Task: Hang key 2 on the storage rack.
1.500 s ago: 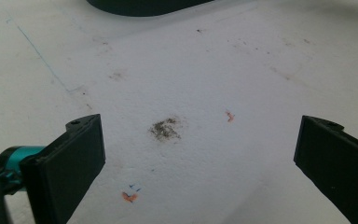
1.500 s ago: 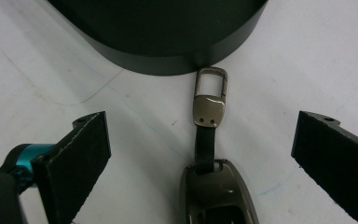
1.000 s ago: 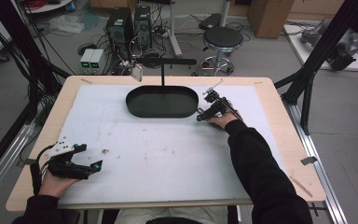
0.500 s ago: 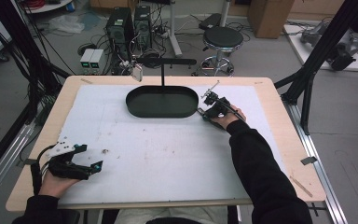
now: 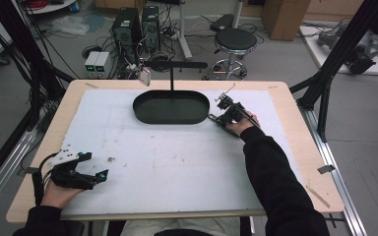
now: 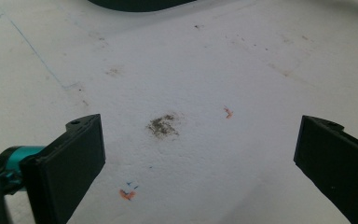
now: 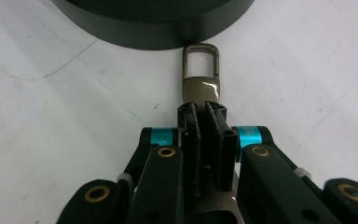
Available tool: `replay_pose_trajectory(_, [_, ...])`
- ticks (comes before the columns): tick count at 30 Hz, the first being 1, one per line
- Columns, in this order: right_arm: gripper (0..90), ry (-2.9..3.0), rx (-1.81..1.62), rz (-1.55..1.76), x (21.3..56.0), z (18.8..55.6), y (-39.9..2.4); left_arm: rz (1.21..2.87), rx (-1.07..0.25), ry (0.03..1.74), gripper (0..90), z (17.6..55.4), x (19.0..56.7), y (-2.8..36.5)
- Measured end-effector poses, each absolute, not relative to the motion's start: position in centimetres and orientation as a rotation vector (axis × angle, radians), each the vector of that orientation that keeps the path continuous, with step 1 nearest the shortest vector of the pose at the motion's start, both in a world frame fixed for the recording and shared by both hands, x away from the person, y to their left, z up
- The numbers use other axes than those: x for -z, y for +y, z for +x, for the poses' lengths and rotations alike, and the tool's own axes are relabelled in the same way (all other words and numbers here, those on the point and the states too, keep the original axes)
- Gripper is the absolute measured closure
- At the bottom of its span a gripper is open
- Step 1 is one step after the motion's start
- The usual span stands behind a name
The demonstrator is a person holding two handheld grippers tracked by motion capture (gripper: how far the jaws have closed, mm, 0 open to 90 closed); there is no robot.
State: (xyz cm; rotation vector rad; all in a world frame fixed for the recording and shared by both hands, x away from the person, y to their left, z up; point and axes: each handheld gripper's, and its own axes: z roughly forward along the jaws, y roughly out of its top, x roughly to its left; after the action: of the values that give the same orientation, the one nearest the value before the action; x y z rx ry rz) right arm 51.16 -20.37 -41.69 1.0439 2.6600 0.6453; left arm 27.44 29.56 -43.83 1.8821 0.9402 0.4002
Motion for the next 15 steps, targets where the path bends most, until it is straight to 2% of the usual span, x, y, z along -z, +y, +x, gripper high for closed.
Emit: replay_pose_trajectory(15, [86.2,2.563,-0.825,1.115,38.8,50.4,-22.9,1.879,-0.404,0.944,2.4,27.3,43.8,29.5])
